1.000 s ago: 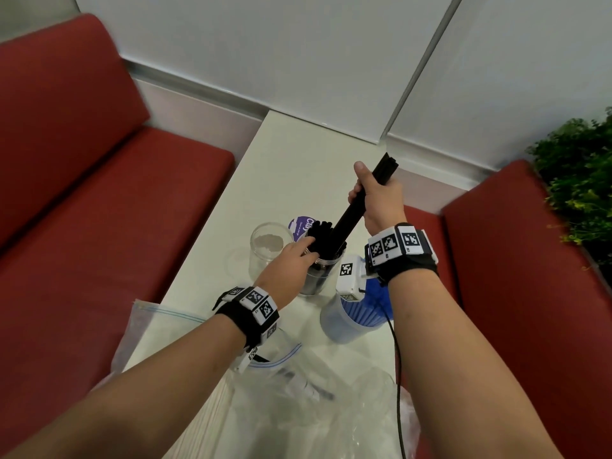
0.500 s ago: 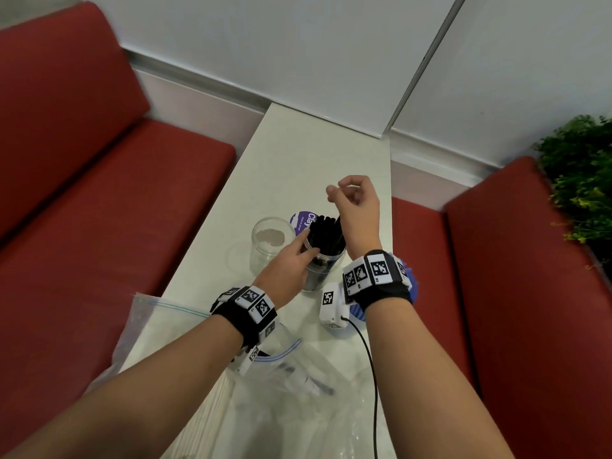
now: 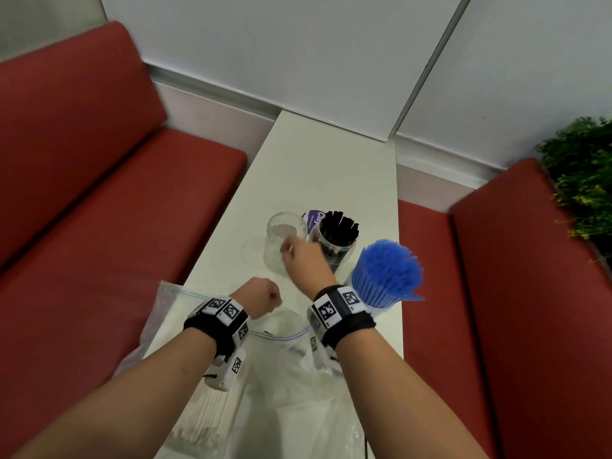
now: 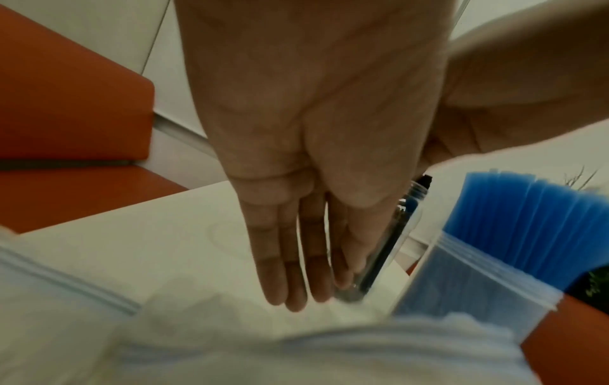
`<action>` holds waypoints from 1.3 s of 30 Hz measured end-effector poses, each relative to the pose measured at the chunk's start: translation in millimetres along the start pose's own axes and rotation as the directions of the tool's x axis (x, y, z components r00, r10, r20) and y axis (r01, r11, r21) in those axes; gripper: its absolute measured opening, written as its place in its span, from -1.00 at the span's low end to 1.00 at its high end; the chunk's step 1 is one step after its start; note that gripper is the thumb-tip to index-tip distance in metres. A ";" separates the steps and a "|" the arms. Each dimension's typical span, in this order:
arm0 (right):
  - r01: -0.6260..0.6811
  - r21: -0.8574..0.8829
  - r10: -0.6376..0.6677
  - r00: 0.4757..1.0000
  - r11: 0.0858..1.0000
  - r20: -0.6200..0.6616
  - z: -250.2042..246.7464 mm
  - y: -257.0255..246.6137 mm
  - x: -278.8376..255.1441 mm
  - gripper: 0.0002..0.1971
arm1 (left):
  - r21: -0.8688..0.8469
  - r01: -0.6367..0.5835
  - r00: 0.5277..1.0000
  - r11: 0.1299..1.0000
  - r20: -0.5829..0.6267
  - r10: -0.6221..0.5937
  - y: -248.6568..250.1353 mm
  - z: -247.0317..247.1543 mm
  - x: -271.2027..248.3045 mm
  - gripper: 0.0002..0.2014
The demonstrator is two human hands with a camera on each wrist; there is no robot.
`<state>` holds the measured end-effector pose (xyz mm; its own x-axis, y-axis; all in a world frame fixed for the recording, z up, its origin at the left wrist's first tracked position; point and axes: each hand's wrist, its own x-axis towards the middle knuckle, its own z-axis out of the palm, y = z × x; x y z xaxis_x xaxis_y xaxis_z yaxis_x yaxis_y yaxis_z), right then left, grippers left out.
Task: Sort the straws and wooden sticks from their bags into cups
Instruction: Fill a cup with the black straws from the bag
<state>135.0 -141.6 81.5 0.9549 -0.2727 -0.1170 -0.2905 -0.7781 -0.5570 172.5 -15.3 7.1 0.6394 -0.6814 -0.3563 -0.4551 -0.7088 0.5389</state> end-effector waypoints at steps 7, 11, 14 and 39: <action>-0.040 -0.399 0.240 0.851 0.916 0.466 115.8 49.1 -51.6 -0.67 | 0.322 0.029 0.928 0.946 0.343 -0.145 -11.1 37.4 -28.7 -0.69; -0.054 -0.431 0.254 0.870 0.901 0.422 147.5 77.7 -70.0 -0.67 | 0.340 0.036 0.897 0.940 0.403 -0.180 -19.2 45.1 -40.0 -0.64; -0.057 -0.442 0.258 0.875 0.895 0.410 157.7 89.9 -77.2 -0.67 | 0.354 0.020 0.901 0.935 0.399 -0.170 -22.1 46.8 -45.1 -0.69; 0.233 0.750 0.194 0.880 0.619 -0.433 -142.5 -7.9 -24.8 -0.89 | -0.847 0.014 0.974 0.531 -0.109 -0.198 55.6 -11.1 8.5 -0.53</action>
<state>104.9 -209.3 206.0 0.7579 -0.6359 0.1455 0.0887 -0.1205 -0.9887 159.5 -58.5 42.5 0.7804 -0.5033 -0.3711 0.2921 -0.2312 0.9280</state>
